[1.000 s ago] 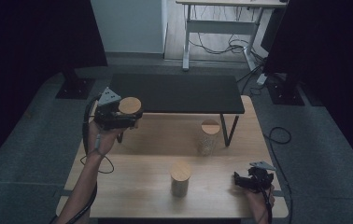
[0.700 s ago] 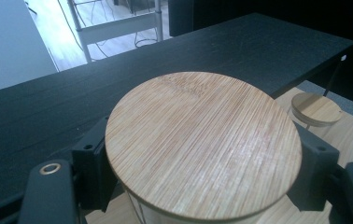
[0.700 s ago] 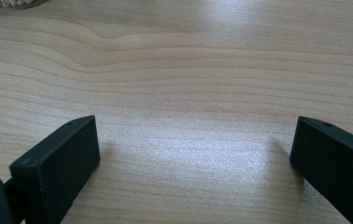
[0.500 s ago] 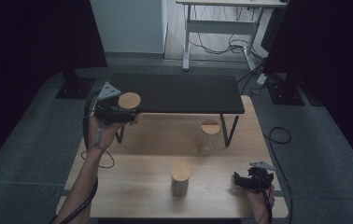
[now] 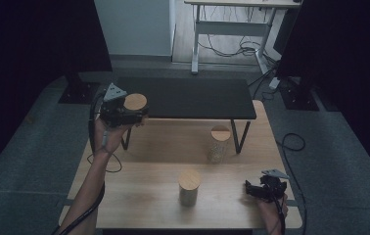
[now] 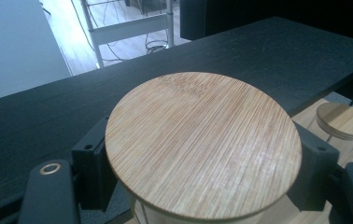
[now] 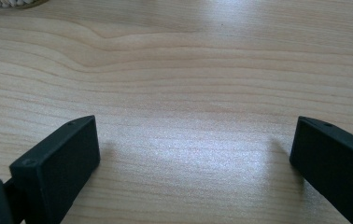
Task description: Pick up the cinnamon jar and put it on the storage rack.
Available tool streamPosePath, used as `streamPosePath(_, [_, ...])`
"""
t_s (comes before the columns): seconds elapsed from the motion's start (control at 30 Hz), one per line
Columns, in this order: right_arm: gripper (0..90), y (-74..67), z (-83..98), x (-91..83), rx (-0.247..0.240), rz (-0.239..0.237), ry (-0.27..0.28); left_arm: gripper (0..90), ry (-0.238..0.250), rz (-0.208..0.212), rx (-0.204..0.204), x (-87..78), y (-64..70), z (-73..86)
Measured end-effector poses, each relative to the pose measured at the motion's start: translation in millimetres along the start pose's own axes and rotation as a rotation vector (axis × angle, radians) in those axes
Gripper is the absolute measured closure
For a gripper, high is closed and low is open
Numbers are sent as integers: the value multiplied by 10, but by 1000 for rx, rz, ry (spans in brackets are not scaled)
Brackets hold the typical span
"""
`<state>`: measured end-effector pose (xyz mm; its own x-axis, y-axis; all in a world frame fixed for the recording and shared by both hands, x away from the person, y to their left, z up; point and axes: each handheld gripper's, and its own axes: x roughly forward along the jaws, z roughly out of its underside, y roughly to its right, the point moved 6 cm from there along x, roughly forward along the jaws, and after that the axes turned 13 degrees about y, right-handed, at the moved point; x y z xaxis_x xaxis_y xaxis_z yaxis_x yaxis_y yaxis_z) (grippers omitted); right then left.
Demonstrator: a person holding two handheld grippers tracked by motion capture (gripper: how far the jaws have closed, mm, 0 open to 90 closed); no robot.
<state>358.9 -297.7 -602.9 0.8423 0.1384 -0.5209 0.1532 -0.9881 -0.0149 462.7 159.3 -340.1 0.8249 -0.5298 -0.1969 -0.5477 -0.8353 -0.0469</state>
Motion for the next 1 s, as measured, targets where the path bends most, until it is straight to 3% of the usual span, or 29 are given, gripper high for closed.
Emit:
streamPosePath(0.4, [9, 0, 0, 0, 0, 0, 0, 250, -1, -40, 4, 88, -99, -5])
streamPosePath(0.63, [9, 1, -1, 1, 0, 0, 0, 250, 5, -41, -20, 143, -146, -6])
streamPosePath(1.0, [9, 2, -2, 4, -1, -1, 1, 250, 6, -52, -6, 235, -192, -29])
